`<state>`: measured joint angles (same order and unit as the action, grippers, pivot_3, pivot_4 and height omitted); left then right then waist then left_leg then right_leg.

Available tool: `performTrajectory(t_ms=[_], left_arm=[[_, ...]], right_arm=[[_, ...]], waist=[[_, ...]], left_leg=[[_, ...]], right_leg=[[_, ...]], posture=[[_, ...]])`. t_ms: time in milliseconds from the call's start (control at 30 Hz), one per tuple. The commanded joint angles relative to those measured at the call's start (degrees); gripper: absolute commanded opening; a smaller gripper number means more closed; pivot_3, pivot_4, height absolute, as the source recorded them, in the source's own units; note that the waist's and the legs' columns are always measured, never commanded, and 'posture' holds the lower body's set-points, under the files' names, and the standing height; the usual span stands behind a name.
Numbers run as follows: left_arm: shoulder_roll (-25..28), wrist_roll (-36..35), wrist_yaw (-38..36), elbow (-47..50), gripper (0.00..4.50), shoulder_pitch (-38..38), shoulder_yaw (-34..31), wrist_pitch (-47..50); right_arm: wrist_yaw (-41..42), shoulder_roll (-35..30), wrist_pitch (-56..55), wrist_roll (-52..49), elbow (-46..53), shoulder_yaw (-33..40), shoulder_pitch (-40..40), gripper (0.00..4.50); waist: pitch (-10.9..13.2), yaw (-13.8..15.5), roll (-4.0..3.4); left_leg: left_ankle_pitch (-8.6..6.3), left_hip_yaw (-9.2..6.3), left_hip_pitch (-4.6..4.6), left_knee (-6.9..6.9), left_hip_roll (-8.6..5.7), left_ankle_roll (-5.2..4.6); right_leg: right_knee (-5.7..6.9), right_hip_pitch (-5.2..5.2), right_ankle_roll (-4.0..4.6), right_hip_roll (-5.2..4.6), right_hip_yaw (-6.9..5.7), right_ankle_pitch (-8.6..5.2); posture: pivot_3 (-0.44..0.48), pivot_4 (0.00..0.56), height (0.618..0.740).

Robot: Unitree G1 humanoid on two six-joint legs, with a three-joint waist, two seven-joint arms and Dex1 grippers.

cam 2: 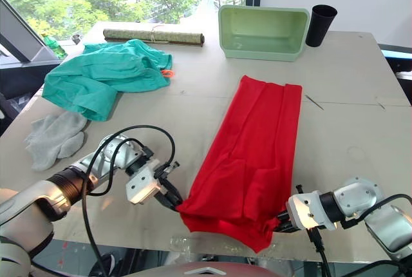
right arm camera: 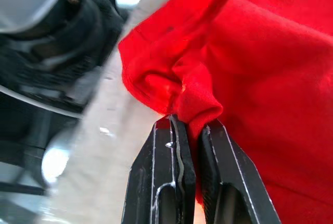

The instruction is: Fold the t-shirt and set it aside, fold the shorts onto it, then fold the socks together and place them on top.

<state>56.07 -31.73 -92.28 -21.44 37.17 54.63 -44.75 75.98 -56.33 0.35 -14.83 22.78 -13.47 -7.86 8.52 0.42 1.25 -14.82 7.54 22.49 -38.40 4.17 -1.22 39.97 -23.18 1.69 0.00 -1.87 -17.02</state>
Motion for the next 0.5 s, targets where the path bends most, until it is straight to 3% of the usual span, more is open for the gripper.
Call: performTrajectory(t_ms=[33,167,233,367,500], left_arm=[[11.9,-8.0,-0.2,16.2,0.0,-2.1,4.2,10.8],[20.2,-15.9,-0.2,27.5,0.0,-2.8,4.1,22.0],[20.8,-20.5,-0.2,28.9,0.0,-1.8,1.6,28.7],[8.4,-22.3,-0.2,16.4,0.0,3.6,-8.5,39.1],[-8.7,-16.0,2.3,-4.8,0.0,14.0,-18.3,46.6]], right_arm=[[-0.3,-2.3,8.7,-9.6,11.0,2.4,-5.0,0.05],[-3.5,-2.9,17.9,-22.8,17.9,7.5,-7.3,0.05],[-6.9,-1.8,22.5,-30.7,17.3,12.0,-5.1,0.05],[-12.6,0.2,29.4,-40.5,10.6,19.3,0.2,0.05],[-17.7,2.2,36.5,-46.3,1.0,24.4,6.2,0.05]], waist=[[0.1,-0.4,0.17],[0.1,-0.5,0.18],[0.1,-0.5,0.21],[0.1,-0.2,0.28],[0.2,0.5,0.38]], left_leg=[[0.0,-0.03,0.21,0.01,0.02,0.0],[0.0,-0.16,0.21,0.0,0.0,0.0],[0.0,-0.19,0.18,-0.02,-0.02,0.0],[-0.04,-0.27,0.06,-0.01,-0.07,-0.08],[-0.13,-0.53,0.3,-0.27,-0.15,-0.23]], right_leg=[[0.05,-0.2,0.0,0.0,-0.01,0.0],[0.09,-0.2,-0.01,-0.02,-0.06,0.0],[0.07,-0.15,-0.13,-0.02,-0.08,-0.06],[0.07,-0.06,-0.42,-0.02,-0.14,0.02],[0.03,0.01,-0.42,0.02,-0.46,0.03]], posture=[[0.0,0.15,0.735],[0.0,0.15,0.735],[0.0,0.15,0.735],[0.0,0.15,0.735],[0.0,0.15,0.735]])
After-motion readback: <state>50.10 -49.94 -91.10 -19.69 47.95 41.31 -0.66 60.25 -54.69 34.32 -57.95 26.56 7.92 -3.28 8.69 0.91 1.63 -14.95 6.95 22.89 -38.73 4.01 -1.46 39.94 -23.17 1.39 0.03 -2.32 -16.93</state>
